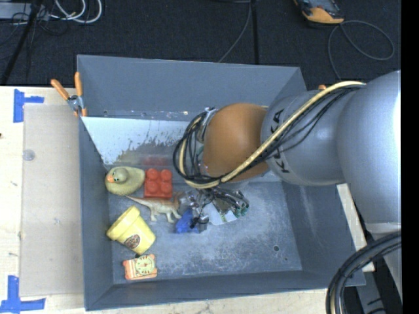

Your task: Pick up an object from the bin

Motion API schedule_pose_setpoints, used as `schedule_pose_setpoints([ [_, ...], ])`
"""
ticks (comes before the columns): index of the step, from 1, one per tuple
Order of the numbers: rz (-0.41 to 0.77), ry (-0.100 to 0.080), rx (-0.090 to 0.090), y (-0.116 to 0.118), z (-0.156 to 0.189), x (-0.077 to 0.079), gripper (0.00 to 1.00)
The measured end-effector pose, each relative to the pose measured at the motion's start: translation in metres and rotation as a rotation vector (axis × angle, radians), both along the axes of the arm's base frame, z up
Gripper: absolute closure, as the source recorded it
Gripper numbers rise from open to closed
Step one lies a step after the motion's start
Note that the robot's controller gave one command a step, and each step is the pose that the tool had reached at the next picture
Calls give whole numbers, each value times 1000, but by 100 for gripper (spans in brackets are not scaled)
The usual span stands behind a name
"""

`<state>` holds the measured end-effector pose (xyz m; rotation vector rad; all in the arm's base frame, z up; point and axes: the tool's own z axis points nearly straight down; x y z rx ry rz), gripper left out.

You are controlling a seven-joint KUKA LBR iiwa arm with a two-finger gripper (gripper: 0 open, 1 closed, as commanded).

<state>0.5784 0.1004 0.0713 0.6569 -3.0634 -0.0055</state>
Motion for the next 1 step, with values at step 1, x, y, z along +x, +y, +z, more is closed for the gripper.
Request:
schedule_pose_setpoints([
  [1,-6,1,-3,-1,-1,23,100],
])
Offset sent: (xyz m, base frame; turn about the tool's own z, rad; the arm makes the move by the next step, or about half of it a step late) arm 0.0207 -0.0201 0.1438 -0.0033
